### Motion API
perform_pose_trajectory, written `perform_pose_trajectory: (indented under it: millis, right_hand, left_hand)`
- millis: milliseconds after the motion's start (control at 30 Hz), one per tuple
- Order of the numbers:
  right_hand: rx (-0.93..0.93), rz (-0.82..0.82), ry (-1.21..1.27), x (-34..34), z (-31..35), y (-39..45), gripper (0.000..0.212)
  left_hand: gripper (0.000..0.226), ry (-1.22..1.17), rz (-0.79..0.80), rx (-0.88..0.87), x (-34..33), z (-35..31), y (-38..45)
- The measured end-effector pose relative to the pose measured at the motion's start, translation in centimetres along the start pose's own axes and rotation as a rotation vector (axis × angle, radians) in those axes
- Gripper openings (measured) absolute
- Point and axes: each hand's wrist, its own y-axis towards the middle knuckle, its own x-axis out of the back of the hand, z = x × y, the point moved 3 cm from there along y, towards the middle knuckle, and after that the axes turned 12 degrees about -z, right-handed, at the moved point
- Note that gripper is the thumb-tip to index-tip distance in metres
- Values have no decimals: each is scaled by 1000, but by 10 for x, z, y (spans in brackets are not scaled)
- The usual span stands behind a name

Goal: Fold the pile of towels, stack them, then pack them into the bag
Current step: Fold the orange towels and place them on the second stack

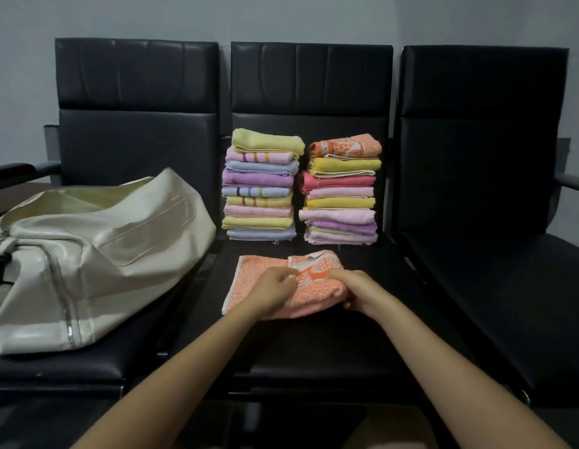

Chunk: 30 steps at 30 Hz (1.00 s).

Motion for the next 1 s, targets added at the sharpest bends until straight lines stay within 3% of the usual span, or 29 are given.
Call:
perform_pose_trajectory:
  millis: [133, 200, 267, 400, 467, 533, 633, 733, 900, 1000]
  right_hand:
    - [129, -100, -51, 10, 28, -8, 16]
    - [235, -122, -126, 0, 41, -14, 23]
    - [298, -38, -98, -19, 43, -20, 32]
    - [422, 83, -67, -51, 33, -27, 17]
    - [509, 71, -183, -61, 22, -24, 20]
    - [571, 72, -272, -69, 10, -21, 18]
    - [581, 46, -178, -76, -4, -21, 5]
    - [552, -98, -55, -76, -12, -17, 10]
    - [348, -261, -180, -73, -14, -12, 61]
    - [286, -285, -292, -77, -9, -18, 58]
  left_hand:
    - [32, -391, -50, 279, 10, -12, 3]
    - [45, -629, 6, 450, 8, -16, 1]
    - [57, -809, 33, 580, 7, -14, 1]
    - [62, -917, 67, 599, 22, 3, 0]
    - [58, -777, 61, 583, 31, 17, 5]
    - [56, -469, -6, 569, 39, 32, 9]
    - [34, -53, -107, 425, 40, 37, 5]
    - [21, 28, -262, 273, 35, 34, -18]
    - [27, 64, -338, 200, 36, 33, -27]
    - [36, 22, -334, 213, 39, 30, -33]
